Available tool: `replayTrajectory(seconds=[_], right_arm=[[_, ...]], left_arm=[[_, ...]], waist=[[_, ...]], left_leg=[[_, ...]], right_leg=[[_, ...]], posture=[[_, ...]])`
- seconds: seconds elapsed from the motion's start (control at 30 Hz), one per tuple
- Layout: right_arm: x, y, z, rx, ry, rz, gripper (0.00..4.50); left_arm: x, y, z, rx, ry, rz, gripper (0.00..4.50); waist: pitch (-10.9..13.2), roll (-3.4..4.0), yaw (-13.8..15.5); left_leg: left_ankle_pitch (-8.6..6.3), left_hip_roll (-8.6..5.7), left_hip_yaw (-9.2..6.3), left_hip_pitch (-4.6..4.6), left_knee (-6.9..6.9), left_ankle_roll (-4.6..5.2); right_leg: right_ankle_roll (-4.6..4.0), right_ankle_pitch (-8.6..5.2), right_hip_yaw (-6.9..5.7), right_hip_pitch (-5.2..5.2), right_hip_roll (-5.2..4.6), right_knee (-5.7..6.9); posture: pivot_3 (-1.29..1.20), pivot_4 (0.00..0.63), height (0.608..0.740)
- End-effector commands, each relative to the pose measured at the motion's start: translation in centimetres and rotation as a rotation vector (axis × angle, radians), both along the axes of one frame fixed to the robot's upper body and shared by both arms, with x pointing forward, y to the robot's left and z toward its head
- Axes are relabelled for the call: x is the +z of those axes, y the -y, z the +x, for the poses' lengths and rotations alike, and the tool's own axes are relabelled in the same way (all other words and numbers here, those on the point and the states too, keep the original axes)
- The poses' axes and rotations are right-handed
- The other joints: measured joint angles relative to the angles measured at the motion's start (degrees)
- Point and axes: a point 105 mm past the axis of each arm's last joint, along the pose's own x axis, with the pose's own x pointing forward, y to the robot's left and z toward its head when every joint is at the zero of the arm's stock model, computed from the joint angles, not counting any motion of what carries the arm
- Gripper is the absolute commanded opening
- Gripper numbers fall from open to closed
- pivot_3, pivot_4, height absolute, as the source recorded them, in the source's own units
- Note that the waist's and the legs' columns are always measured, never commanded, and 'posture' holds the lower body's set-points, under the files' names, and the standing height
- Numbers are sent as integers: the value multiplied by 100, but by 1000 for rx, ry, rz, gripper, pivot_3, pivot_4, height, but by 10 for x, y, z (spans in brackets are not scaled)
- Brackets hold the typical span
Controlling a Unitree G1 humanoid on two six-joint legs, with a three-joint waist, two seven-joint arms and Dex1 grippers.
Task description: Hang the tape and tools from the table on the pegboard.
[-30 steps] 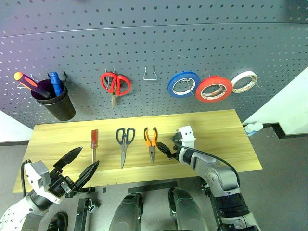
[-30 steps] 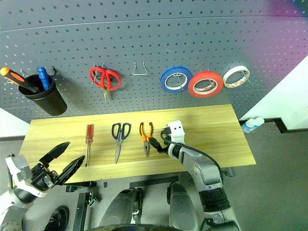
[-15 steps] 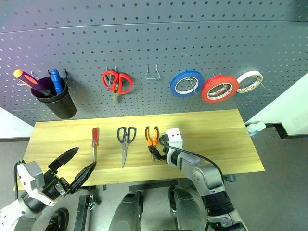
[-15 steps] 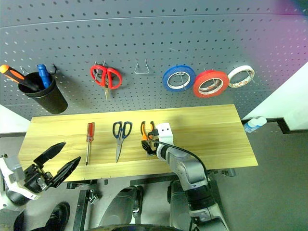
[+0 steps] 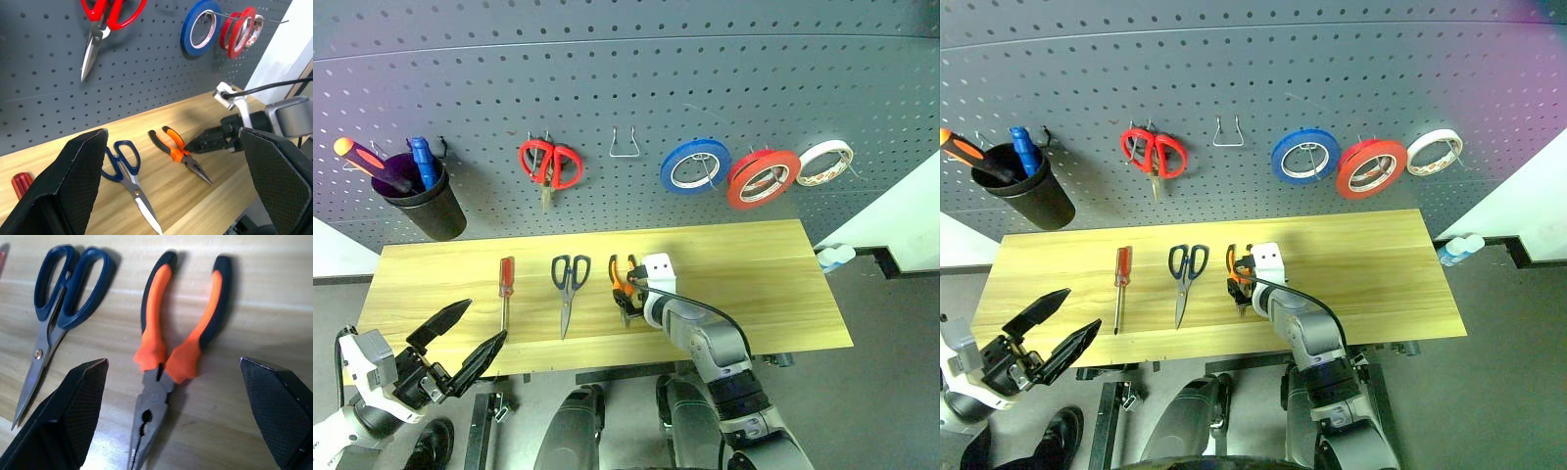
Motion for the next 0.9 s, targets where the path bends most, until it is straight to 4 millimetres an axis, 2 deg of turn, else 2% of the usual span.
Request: replayTrajectory(seconds=[0.03,0.2,0.6,0.9], right_arm=[[9,-6,6,-12,25,12,4485],[11,-13,9,-46,-6,37,4485],[4,-14,8,-63,-19,-45,4485],[3,-29,3,-40,-23,-46,4485]], left_arm=[[4,1,-3,2,17,2,4500],[3,1,-4,1,16,-1,4500],[2,3,-5,-9,17,-5,4500],[2,5,-6,-13,16,-9,4500]], waist=[[3,1,2],[10,3,1],[35,13,-4],[50,21,-3]], left_leg=[[0,0,0,0,0,0],[-1,0,-1,-3,-3,2],[-1,0,-1,-6,-7,2],[-3,0,-1,-14,-12,4]], right_leg=[[0,0,0,0,0,0],[0,0,0,-2,0,-5],[-1,-1,0,-6,0,-7],[0,-1,0,-11,0,-17]], posture=[[125,313,738],[125,315,738],[131,323,738],[140,328,738]])
